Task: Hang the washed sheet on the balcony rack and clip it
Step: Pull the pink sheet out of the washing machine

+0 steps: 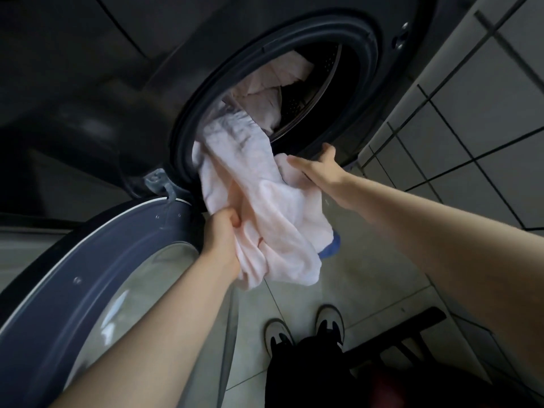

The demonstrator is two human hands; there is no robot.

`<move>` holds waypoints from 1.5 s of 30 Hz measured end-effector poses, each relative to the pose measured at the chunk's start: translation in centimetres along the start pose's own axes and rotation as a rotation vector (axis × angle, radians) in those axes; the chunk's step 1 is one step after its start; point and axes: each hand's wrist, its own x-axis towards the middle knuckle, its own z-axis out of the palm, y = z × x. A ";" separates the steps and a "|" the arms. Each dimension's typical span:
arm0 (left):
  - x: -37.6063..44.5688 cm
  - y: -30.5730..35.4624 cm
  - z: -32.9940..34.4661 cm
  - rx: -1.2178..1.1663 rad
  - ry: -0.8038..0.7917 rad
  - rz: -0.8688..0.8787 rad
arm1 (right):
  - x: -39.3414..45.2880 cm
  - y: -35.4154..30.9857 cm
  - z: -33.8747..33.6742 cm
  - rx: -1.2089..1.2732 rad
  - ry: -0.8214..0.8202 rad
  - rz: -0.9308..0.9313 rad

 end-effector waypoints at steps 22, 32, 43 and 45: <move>-1.4 -1.7 -1.1 0.295 0.009 0.217 | -6.9 2.1 -5.1 -0.418 0.062 -0.262; -4.7 -0.3 1.0 0.087 -0.383 -0.003 | -14.3 3.5 -3.3 -0.741 -0.219 -0.476; -4.2 -2.6 0.6 0.310 -0.041 0.179 | -13.3 1.9 -3.8 -0.521 -0.071 -0.486; -4.4 -2.8 0.4 0.296 -0.074 0.171 | -11.5 1.3 -3.7 -0.494 0.018 -0.362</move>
